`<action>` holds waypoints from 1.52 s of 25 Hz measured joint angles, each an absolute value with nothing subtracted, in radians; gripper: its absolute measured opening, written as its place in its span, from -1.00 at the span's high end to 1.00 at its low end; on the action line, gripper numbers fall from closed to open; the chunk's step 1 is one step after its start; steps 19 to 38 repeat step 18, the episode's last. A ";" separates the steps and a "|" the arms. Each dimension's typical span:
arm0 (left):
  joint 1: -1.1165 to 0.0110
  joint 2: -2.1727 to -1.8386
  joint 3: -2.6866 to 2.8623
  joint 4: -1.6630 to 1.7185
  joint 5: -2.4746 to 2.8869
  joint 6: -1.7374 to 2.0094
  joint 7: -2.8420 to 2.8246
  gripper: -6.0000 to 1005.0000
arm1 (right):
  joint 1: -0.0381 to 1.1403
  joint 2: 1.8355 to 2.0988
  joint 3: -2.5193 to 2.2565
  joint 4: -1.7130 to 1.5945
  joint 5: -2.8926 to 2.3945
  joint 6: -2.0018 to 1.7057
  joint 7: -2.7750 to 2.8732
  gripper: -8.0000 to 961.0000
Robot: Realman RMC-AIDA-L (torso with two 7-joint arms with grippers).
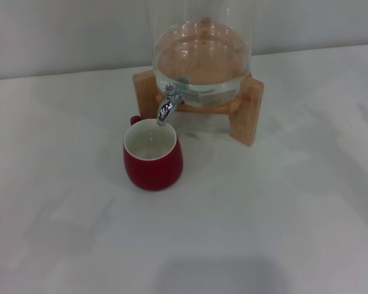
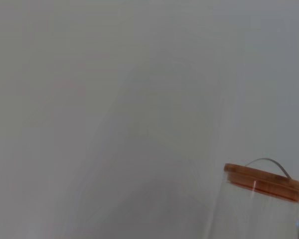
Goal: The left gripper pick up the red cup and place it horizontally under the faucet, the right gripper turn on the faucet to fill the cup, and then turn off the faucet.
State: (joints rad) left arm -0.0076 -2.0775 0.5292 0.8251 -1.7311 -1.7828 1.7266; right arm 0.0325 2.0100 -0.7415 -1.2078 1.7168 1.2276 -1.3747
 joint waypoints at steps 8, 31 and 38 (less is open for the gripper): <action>-0.006 -2.080 0.509 0.812 -1.747 -1.789 1.736 -0.55 | 0.045 2.010 -0.717 -1.175 1.717 1.226 -1.393 -0.60; -0.009 -2.076 0.313 0.654 -1.831 -1.833 1.756 -0.54 | 0.056 2.010 -0.686 -1.129 1.725 1.231 -1.413 -0.60; -0.009 -2.076 0.313 0.654 -1.831 -1.833 1.756 -0.54 | 0.056 2.010 -0.686 -1.129 1.725 1.231 -1.413 -0.60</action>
